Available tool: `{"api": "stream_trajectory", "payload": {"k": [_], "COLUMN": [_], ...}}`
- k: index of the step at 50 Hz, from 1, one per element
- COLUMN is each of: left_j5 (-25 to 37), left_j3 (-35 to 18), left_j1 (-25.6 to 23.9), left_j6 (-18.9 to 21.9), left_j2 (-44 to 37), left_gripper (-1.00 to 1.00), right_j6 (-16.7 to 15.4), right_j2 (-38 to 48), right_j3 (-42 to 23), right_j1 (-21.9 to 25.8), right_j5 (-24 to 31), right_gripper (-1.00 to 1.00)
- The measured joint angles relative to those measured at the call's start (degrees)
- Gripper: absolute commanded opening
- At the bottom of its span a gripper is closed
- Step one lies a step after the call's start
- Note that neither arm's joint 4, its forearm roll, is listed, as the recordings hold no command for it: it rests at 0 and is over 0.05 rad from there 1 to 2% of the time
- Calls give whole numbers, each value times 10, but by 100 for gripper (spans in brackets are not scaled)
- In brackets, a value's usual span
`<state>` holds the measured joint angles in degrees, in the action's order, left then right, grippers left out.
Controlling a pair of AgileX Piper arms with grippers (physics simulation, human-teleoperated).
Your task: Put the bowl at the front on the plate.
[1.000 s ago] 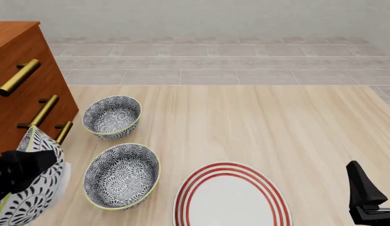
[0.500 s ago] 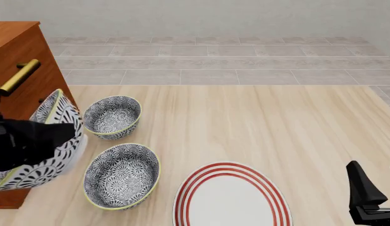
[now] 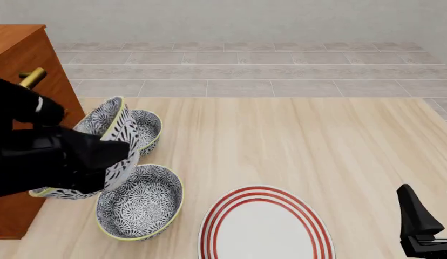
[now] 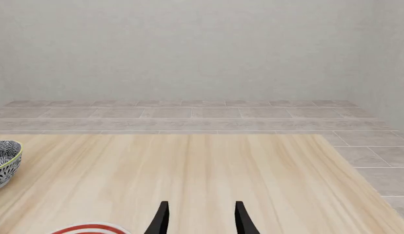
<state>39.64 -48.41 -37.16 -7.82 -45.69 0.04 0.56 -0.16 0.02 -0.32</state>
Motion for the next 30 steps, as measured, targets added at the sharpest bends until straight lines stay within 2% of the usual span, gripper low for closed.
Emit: {"api": "stream_trajectory", "payload": {"k": [16, 30], "left_j5": [-26, -46], "left_j3": [4, -13], "left_j1": [-68, -125], "left_j6": [18, 22], "left_j2": [-35, -77], "left_gripper": [-100, -100], "right_j6": [0, 0], "right_j2": [0, 0], "right_j3": [0, 0], "right_j1": [0, 0], "right_j5": [0, 0], "right_gripper": [100, 100]}}
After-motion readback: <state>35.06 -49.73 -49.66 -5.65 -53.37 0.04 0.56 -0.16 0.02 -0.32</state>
